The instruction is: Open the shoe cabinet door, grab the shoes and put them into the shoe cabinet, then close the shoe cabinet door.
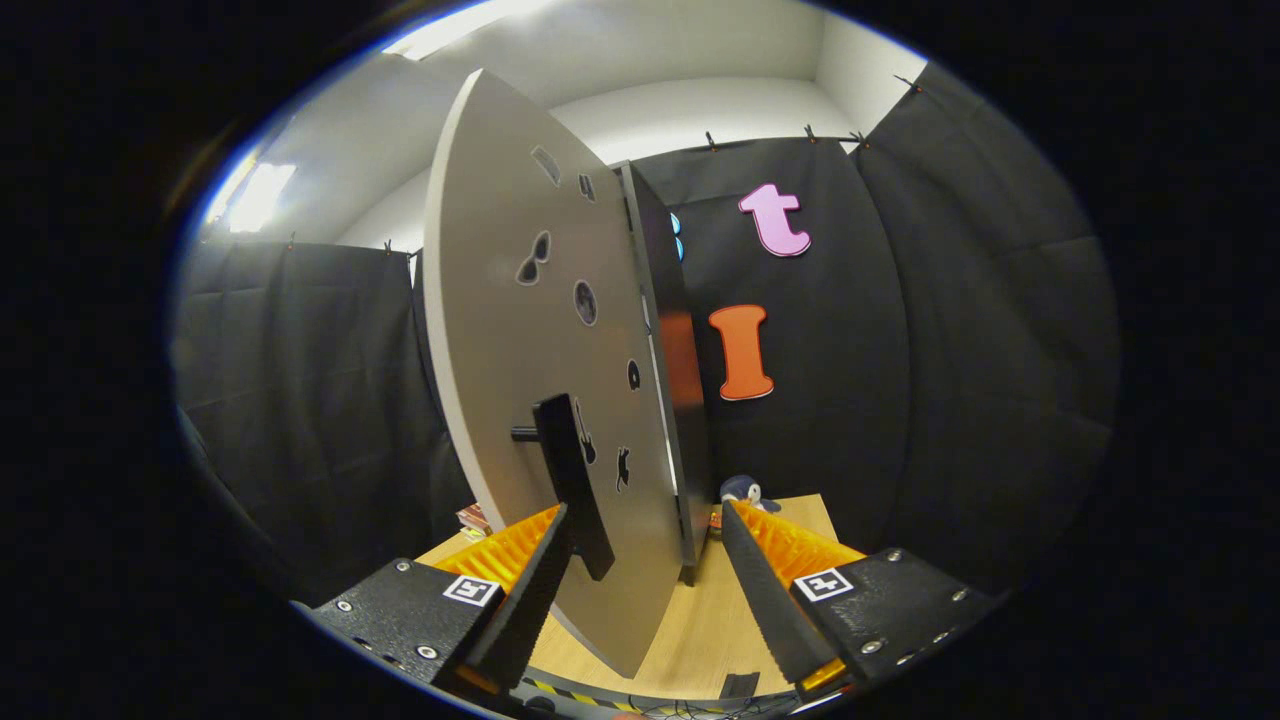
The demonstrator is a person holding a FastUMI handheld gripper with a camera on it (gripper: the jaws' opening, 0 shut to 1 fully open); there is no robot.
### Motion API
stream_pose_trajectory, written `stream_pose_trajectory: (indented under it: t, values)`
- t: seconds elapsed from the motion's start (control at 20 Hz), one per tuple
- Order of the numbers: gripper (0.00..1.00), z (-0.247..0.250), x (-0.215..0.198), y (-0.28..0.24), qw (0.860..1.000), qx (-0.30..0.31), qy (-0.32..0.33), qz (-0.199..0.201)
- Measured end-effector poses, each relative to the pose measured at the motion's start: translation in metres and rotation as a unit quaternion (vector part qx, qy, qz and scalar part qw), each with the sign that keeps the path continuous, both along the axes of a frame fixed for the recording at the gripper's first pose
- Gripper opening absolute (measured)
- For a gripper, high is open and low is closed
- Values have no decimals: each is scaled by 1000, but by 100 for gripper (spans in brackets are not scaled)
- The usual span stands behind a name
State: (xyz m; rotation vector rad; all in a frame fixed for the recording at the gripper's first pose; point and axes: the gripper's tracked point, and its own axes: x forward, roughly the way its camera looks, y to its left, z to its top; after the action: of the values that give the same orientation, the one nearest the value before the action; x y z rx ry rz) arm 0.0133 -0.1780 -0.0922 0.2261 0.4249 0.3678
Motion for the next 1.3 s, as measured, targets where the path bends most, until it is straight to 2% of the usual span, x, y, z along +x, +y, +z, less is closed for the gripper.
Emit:
stream_pose_trajectory:
  t: [0.4,0.65,1.1,1.3]
  values:
    - [89,-11,15,12,999,16,3,48]
    - [86,-7,15,27,997,3,-8,76]
    - [86,-8,14,111,984,49,8,169]
    - [86,-9,20,144,978,64,11,199]
